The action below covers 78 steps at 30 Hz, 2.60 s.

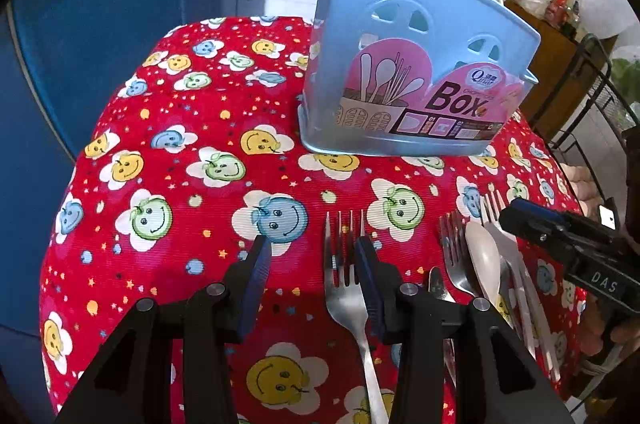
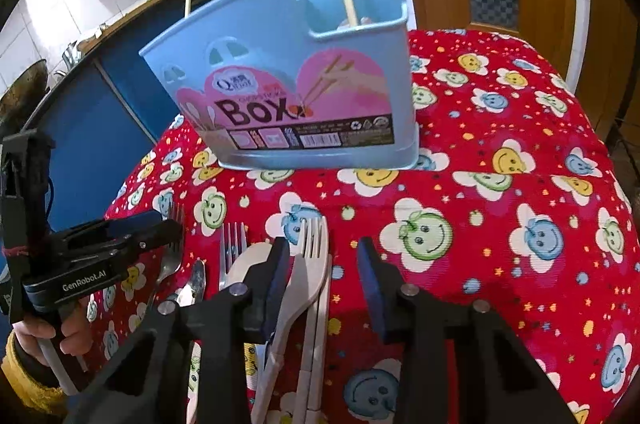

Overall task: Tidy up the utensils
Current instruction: 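Grasp a silver fork with the left tool while the right tool grasps a white plastic fork, then lift both forks and carry them over the blue caddy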

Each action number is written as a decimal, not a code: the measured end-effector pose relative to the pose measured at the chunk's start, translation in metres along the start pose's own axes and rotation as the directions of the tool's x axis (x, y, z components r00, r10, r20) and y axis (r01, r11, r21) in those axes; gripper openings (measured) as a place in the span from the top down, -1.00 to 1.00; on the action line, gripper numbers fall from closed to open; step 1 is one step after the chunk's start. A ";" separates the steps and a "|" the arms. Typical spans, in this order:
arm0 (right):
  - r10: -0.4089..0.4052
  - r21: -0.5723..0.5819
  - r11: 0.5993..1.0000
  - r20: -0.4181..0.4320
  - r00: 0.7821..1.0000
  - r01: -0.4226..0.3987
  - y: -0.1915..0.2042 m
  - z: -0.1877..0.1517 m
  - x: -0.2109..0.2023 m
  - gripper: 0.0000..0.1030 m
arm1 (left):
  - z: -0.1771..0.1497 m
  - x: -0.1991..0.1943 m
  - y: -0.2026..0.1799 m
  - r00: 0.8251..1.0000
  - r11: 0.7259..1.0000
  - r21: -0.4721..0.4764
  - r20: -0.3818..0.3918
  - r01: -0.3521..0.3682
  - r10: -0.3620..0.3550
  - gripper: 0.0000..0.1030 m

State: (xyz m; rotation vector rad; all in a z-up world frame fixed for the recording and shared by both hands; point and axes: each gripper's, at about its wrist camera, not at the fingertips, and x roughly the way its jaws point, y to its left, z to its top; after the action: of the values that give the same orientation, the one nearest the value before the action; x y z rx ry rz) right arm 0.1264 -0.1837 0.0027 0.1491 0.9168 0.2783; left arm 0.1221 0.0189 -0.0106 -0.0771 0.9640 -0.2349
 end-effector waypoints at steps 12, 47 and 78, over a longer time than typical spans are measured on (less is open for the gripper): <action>0.005 -0.041 0.999 -0.043 0.999 -0.007 0.003 0.008 0.009 0.59 | 0.006 0.006 0.002 0.994 0.994 -0.056 -0.033 0.099 -0.101 0.29; 0.094 0.001 0.996 -0.086 0.992 -0.094 -0.010 0.017 0.003 0.54 | 0.004 -0.005 0.002 0.993 0.994 -0.006 -0.043 0.108 -0.108 0.43; 0.016 -0.087 0.996 0.201 0.979 0.001 0.002 0.015 -0.077 0.93 | -0.006 -0.051 -0.028 0.969 0.971 0.106 0.101 0.216 -0.226 0.59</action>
State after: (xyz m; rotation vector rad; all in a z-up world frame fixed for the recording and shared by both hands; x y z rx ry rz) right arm 0.0937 -0.2051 0.0703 0.0986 0.7016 0.3035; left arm 0.0842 0.0040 0.0319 -0.1109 0.8309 -0.4769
